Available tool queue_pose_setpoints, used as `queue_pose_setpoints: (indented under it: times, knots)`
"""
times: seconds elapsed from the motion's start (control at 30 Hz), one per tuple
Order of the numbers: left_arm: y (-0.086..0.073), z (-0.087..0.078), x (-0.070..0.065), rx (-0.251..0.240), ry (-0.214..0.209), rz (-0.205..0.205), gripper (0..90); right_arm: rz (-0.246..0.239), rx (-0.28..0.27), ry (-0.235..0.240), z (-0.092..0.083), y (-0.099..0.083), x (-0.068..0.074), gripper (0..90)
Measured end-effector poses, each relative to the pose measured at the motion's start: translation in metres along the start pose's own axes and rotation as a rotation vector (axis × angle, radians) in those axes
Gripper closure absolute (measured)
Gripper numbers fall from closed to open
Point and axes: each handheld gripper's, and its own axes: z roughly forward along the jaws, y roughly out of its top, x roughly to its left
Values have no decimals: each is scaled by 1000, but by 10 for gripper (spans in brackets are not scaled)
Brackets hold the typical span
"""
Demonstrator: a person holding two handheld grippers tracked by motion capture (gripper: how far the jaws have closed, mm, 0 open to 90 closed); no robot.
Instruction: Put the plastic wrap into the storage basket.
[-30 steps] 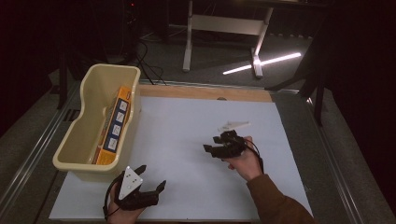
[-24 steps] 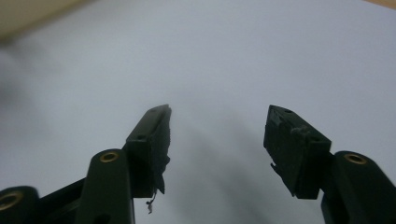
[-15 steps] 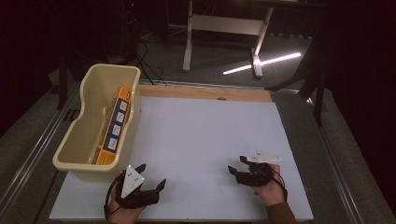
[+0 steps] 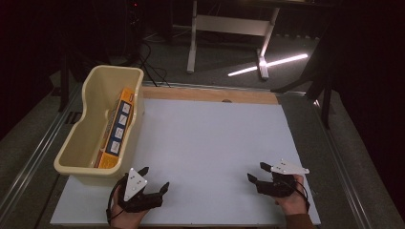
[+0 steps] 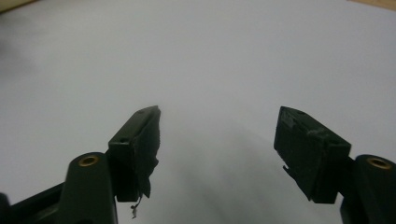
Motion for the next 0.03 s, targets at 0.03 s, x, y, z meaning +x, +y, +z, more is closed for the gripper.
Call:
queue_pose_setpoints:
  times: [0.03]
  knots:
    - [0,1,0,4,2,2,156,-1,6,8,1,0,0,292]
